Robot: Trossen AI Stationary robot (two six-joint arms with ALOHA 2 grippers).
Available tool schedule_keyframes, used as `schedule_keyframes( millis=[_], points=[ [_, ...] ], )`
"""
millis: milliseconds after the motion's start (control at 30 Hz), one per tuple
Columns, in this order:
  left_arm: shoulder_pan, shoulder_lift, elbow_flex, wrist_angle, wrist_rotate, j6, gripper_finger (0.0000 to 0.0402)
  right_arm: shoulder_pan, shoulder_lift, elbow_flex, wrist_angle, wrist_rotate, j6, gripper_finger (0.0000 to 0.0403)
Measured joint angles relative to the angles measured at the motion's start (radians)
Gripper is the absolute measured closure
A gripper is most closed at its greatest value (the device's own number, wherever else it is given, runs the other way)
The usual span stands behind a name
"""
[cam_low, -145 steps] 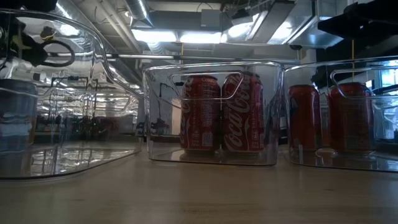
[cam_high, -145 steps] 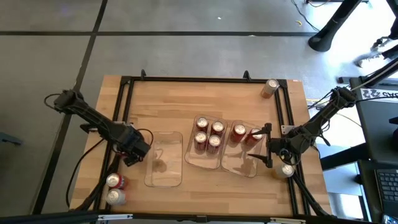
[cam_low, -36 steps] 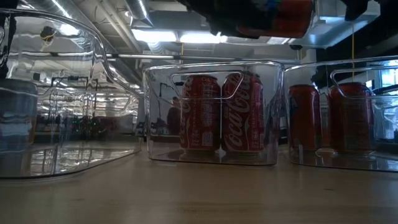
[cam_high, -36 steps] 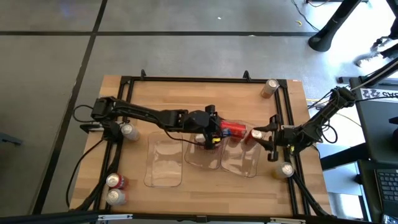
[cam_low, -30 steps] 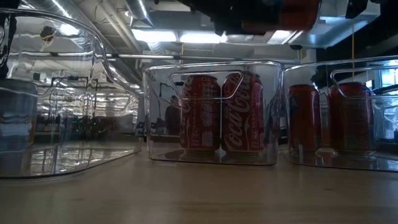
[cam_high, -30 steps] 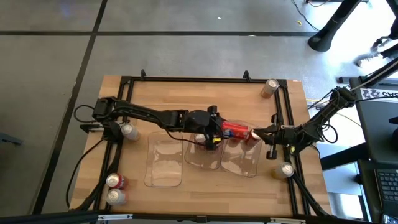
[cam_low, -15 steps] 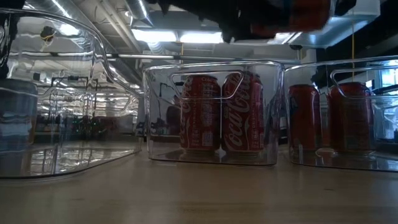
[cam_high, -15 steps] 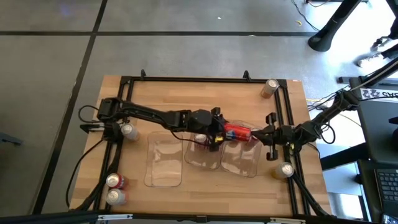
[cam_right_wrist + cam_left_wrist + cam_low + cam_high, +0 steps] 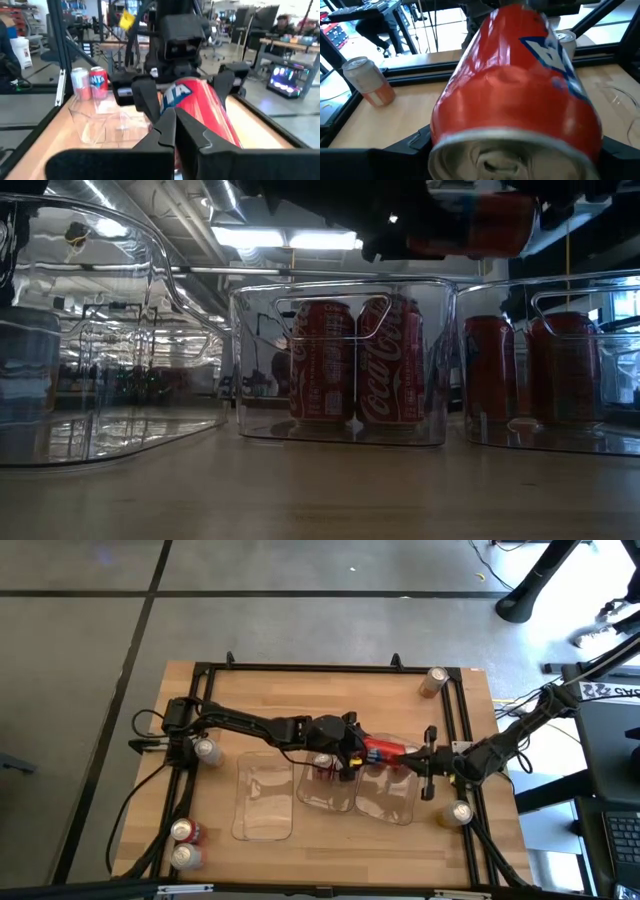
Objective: Sort soda cans
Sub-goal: Put the top red soda can into the right transparent bin
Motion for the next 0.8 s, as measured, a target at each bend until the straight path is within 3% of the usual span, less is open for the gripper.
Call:
schedule_keyframes(
  millis=[500,800],
  points=[
    [0.0,0.031,-0.007,0.01,0.029,0.008,0.0133,0.0,0.002,-0.003,-0.187,-0.004,0.186,0.0398],
    [0.0,0.09,-0.007,0.01,0.048,-0.021,0.0133,-0.001,0.111,-0.004,-0.236,-0.014,0.34,0.0398]
  ],
)
